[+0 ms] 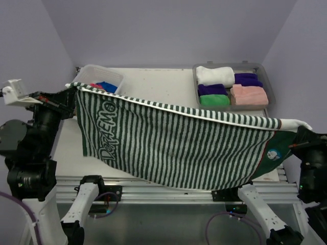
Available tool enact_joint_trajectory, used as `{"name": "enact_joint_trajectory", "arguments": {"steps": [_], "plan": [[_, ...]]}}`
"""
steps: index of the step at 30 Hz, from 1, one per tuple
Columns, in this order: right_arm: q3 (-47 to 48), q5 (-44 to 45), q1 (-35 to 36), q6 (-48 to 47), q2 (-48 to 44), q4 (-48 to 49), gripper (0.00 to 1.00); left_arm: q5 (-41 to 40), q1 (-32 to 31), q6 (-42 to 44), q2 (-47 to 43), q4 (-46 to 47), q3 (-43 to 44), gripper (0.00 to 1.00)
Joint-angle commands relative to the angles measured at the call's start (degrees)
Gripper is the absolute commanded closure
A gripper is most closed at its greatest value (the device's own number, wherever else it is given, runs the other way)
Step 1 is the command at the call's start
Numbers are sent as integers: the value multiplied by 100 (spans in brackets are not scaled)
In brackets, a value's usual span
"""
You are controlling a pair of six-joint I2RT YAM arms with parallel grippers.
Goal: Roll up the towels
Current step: Flatten the towel
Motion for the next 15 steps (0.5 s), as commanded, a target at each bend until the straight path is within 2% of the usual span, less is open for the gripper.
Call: {"name": "enact_joint_trajectory", "arguments": {"steps": [1, 6, 8, 12, 15], "plan": [[-1103, 220, 39, 147, 85, 25, 100, -193, 40, 99, 306, 7, -1074, 100], [-3247, 229, 30, 349, 269, 1157, 100, -184, 40, 38, 657, 876, -2613, 100], [-4045, 211, 39, 402, 603, 1797, 100, -158, 40, -67, 1069, 1315, -3291, 100], [-4954, 150, 13, 482, 1586, 2932, 100, -123, 40, -199, 2001, 1922, -4021, 100], [-5052, 150, -49, 508, 2614, 3531, 100, -114, 40, -217, 2809, 2107, -3996, 100]]}}
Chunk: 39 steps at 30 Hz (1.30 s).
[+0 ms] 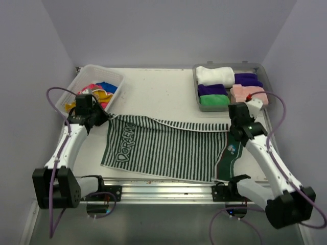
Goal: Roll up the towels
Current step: Flatten the towel, then fold the towel
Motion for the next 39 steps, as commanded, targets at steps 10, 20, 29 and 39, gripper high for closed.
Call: {"name": "enact_joint_trajectory", "arguments": {"steps": [10, 20, 29, 39], "plan": [[911, -335, -539, 2, 2258, 1980, 100, -2, -24, 265, 1886, 456, 1295, 100], [1429, -1267, -1251, -226, 2355, 2156, 100, 226, -33, 380, 2132, 358, 1683, 100], [1598, -1610, -1321, -297, 2215, 1735, 100, 394, -59, 379, 1887, 332, 1621, 100], [411, -1795, -1478, 37, 1011, 487, 100, -124, -42, 380, 973, -494, 946, 100]]}}
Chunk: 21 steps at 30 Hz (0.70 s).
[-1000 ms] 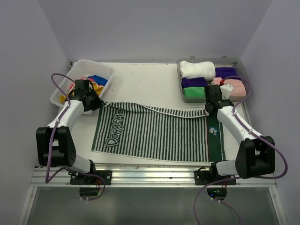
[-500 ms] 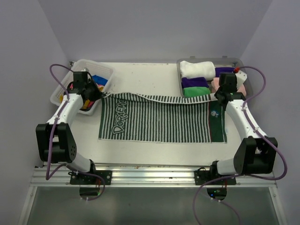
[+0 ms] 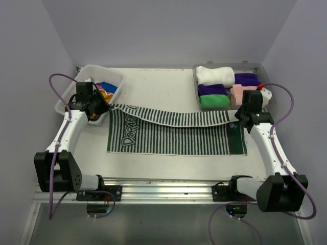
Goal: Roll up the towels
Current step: Fold the towel
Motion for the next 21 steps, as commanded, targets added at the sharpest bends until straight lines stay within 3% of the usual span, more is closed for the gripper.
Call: {"name": "enact_joint_trajectory", "arguments": {"steps": [1, 11, 21], "plan": [[-337, -62, -185, 127, -292, -707, 100, -352, 0, 95, -459, -350, -315, 100], [-1154, -536, -668, 180, -829, -1455, 100, -818, 9, 78, -1110, -886, -763, 100], [-1357, -738, -897, 548, -943, -1253, 100, -661, 18, -1, -1603, -1176, -1273, 100]]}}
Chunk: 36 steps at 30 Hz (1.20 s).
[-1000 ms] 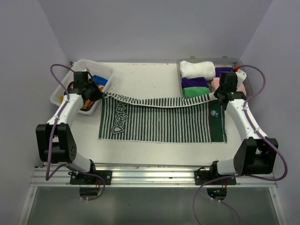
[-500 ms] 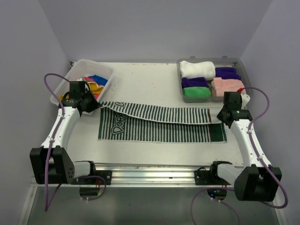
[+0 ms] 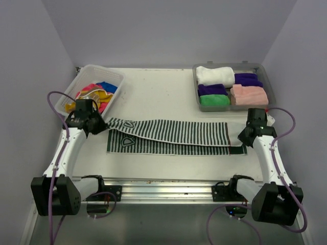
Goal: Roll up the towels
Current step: Fold the towel
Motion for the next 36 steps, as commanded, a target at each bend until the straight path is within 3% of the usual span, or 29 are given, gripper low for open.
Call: {"name": "enact_joint_trajectory", "arguments": {"steps": [1, 8, 15, 20, 23, 36], "plan": [[-113, -137, -38, 225, -160, 122, 100, 11, 18, -27, -232, -121, -110, 100], [-324, -85, -47, 313, -283, 114, 100, -94, 18, -203, -329, -191, -348, 100], [-166, 257, -56, 357, -512, -80, 100, -385, 18, -168, -215, -393, -32, 100], [-193, 162, -144, 428, -363, -89, 100, 160, 53, -124, 22, -551, 388, 100], [-245, 196, -161, 445, -406, -89, 100, -41, 53, -72, 84, -701, 496, 100], [-561, 12, -197, 586, -152, 104, 100, 125, 53, -370, -171, -209, -928, 100]]}}
